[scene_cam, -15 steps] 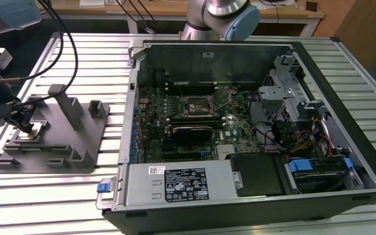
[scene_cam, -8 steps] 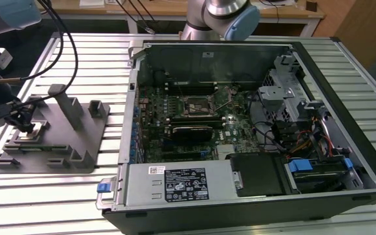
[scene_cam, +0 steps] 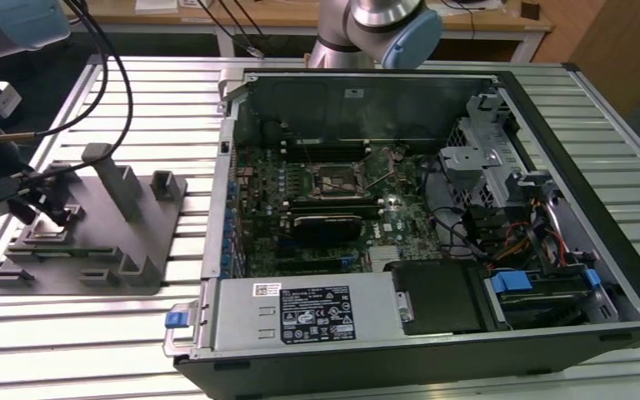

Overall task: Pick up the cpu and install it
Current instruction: 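Pick up the cpu and move it towards the insertion slot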

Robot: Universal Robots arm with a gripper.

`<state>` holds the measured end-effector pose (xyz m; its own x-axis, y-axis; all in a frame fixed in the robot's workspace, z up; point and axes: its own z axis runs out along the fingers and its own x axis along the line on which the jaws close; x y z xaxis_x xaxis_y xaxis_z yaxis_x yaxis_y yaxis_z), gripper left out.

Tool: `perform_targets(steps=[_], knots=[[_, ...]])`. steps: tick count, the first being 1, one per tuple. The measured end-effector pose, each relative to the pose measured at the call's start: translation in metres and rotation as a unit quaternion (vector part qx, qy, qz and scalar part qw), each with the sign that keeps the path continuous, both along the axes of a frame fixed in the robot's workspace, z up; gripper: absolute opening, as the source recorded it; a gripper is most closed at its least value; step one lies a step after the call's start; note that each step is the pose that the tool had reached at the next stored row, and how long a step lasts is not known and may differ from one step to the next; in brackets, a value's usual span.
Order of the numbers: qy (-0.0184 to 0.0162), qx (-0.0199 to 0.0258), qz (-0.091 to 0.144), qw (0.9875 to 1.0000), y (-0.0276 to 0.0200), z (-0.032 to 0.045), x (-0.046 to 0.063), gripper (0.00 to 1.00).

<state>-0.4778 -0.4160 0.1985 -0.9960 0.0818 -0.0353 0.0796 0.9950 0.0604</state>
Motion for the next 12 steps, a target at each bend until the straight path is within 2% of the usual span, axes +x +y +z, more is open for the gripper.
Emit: perform_targets(steps=[1,2,3,12], knots=[[0.0000,0.0000,0.000,1.0000,0.0000,0.0000,0.0000,0.53],[0.0000,0.0000,0.000,1.0000,0.0000,0.0000,0.0000,0.53],[0.0000,0.0000,0.000,1.0000,0.0000,0.0000,0.0000,0.59],[0.0000,0.0000,0.000,1.0000,0.0005,-0.0031,0.0000,0.59]])
